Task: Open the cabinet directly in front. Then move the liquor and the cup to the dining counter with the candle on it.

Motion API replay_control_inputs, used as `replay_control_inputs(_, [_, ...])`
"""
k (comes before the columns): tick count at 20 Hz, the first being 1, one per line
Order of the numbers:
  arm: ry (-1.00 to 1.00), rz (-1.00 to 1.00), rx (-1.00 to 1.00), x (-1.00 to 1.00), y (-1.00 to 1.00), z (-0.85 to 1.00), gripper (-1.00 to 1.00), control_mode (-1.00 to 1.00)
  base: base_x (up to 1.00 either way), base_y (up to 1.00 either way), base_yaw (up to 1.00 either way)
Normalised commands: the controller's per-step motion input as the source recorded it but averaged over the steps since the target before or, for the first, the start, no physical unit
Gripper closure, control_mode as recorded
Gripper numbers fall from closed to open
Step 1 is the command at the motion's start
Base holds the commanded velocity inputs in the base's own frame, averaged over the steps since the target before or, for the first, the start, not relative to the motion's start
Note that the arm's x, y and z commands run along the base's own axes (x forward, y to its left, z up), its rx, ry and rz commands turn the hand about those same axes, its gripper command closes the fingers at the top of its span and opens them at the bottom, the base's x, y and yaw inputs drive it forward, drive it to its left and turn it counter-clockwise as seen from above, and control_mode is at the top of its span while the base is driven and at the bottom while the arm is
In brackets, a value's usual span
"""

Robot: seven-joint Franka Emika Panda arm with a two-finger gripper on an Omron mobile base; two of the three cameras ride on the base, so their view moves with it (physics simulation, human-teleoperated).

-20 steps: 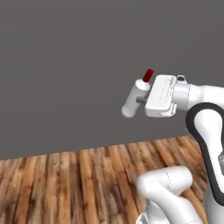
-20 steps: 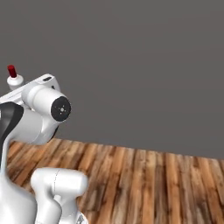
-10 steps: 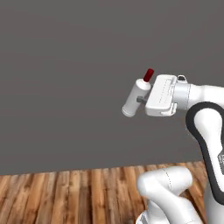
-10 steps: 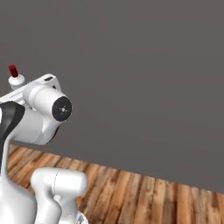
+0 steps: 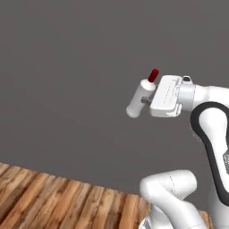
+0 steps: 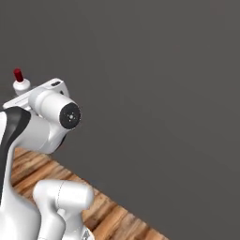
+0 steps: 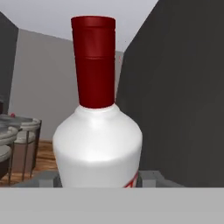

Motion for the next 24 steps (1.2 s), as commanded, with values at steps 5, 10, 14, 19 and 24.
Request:
replay_control_inputs(5, [0.0,0.0,0.0,0.0,0.0,0.0,1.0,1.0,1.0,0.0,0.64])
replay_control_inputs(10, [0.0,0.0,0.0,0.0,0.0,0.0,1.0,1.0,1.0,0.0,0.58])
replay_control_inputs(14, [0.0,0.0,0.0,0.0,0.0,0.0,1.0,1.0,1.0,0.25,0.33])
replay_control_inputs(19, [0.0,0.0,0.0,0.0,0.0,0.0,1.0,1.0,1.0,0.49,0.22])
replay_control_inputs(24, [0.0,0.0,0.0,0.0,0.0,0.0,1.0,1.0,1.0,0.72,0.15])
